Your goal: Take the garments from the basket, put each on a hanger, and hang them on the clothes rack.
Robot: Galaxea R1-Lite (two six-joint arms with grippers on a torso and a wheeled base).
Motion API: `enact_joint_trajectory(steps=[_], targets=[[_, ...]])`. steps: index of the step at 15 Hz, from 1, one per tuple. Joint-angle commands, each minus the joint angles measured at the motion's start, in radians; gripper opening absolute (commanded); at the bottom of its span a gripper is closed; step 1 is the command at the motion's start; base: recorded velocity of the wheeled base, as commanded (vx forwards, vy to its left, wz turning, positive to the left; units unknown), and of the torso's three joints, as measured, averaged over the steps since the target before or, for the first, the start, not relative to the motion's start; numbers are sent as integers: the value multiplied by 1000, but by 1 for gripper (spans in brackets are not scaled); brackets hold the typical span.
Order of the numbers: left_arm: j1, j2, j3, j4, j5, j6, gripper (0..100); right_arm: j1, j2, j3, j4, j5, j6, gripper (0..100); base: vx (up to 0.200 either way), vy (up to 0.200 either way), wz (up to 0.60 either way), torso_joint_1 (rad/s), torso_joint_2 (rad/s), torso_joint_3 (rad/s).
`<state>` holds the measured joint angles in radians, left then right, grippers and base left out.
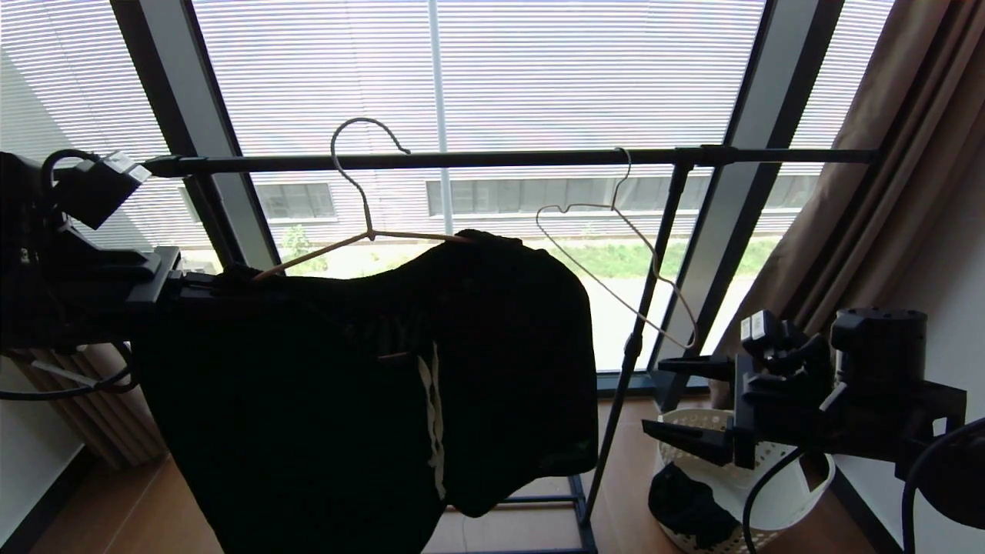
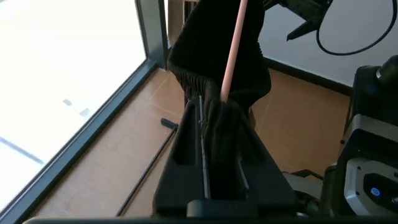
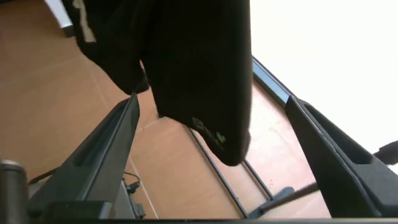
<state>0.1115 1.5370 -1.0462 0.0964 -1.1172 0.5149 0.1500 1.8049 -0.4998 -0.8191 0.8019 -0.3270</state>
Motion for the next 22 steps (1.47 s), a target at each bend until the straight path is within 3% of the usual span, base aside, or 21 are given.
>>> enact_joint_trajectory(steps=[1, 4, 6, 8, 10, 11, 14, 16, 22], targets=[[-10, -6, -6, -1, 11, -44, 0, 13, -30, -14, -2, -52, 22, 100, 0, 0, 0, 0, 0, 0], [-82, 0, -46, -17, 119, -118, 0, 72, -111, -33, -2, -150, 169, 100, 0, 0, 0, 0, 0, 0], [-122, 11, -44, -55, 201, -148, 0, 129, -174, -52, 0, -262, 278, 100, 0, 0, 0, 0, 0, 0], [-174, 22, -44, -96, 272, -211, 0, 163, -183, -63, 0, -360, 287, 100, 0, 0, 0, 0, 0, 0], [-220, 49, -43, -145, 369, -243, 0, 181, -188, -65, 0, -400, 287, 100, 0, 0, 0, 0, 0, 0], [-259, 78, -46, -199, 459, -283, 0, 191, -196, -63, 2, -421, 287, 100, 0, 0, 0, 0, 0, 0], [-326, 166, -83, -319, 629, -409, 0, 191, -222, -54, 5, -426, 287, 100, 0, 0, 0, 0, 0, 0], [-348, 230, -140, -343, 711, -447, 0, 191, -226, -46, 3, -426, 287, 100, 0, 0, 0, 0, 0, 0], [-362, 253, -161, -345, 725, -460, 0, 214, -260, -14, 5, -440, 283, 100, 0, 0, 0, 0, 0, 0]])
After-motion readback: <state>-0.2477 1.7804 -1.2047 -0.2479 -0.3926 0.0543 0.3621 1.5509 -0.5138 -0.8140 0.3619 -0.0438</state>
